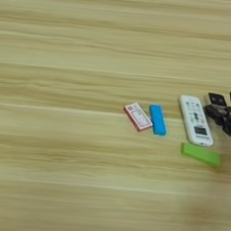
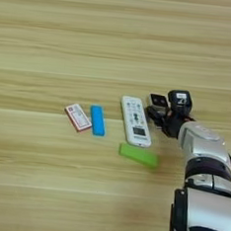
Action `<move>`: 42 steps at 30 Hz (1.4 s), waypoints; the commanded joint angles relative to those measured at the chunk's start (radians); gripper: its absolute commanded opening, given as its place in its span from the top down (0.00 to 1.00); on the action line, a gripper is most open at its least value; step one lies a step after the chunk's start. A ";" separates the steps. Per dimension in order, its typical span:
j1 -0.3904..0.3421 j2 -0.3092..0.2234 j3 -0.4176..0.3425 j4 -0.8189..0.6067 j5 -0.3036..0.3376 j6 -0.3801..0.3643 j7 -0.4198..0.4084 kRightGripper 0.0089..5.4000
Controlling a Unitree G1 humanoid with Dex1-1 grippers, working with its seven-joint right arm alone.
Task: Move the objects on the table
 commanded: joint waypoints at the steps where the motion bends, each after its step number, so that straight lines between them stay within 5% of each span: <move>1: -0.010 -0.014 0.019 -0.011 -0.036 0.012 -0.029 0.41; 7: 0.043 -0.046 -0.008 -0.132 -0.021 0.030 -0.052 0.28; 12: 0.170 -0.081 -0.081 -0.416 0.008 0.122 -0.082 0.18; 19: 0.277 -0.044 -0.132 -0.720 0.040 0.265 -0.095 0.02; 26: 0.311 0.006 -0.175 -0.898 0.085 0.348 -0.113 0.01; 42: 0.416 0.076 -0.013 -1.134 0.069 0.469 -0.053 0.01</move>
